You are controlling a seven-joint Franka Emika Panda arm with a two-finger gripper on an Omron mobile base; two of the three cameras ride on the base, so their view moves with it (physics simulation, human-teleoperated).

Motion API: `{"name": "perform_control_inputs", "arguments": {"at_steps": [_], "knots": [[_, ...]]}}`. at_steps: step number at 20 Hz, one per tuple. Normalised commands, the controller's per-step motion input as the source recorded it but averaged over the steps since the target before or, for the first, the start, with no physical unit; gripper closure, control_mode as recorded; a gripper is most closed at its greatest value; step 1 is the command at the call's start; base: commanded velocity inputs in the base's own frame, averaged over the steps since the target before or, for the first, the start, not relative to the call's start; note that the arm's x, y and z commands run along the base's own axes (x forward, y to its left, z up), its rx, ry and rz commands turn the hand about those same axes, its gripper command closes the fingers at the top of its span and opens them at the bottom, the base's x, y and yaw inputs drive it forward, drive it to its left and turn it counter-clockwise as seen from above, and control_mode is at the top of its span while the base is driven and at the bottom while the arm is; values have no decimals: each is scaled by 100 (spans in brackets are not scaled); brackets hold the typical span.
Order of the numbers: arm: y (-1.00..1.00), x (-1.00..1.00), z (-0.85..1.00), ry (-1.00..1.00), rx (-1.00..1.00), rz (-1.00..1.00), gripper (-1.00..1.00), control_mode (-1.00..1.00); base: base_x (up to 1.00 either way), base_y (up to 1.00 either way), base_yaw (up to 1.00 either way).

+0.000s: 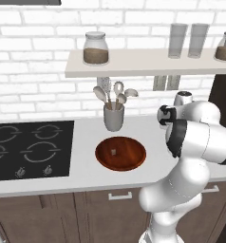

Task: Grab a lemon wedge from the fridge and one ice cube from the ice bowl, and put them in the glass of lemonade.

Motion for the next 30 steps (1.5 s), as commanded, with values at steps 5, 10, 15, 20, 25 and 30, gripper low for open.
{"name": "perform_control_inputs", "arguments": {"at_steps": [5, 10, 15, 20, 25, 30], "knots": [[0, -2, 0, -1, 0, 0, 100, -100, 0, 0, 0], [1, 0, 0, 0, 0, 0, 100, -100, 0, 0, 0], [0, 0, 0, 0, 0, 0, -100, -100, 0, 0, 0], [0, 0, 0, 0, 0, 0, -100, -100, 0, 0, 0], [0, -2, 1, 0, 0, 0, -100, -100, 0, 0, 0], [3, -33, 49, -1, 0, 2, -100, -100, 0, 0, 0]]}}
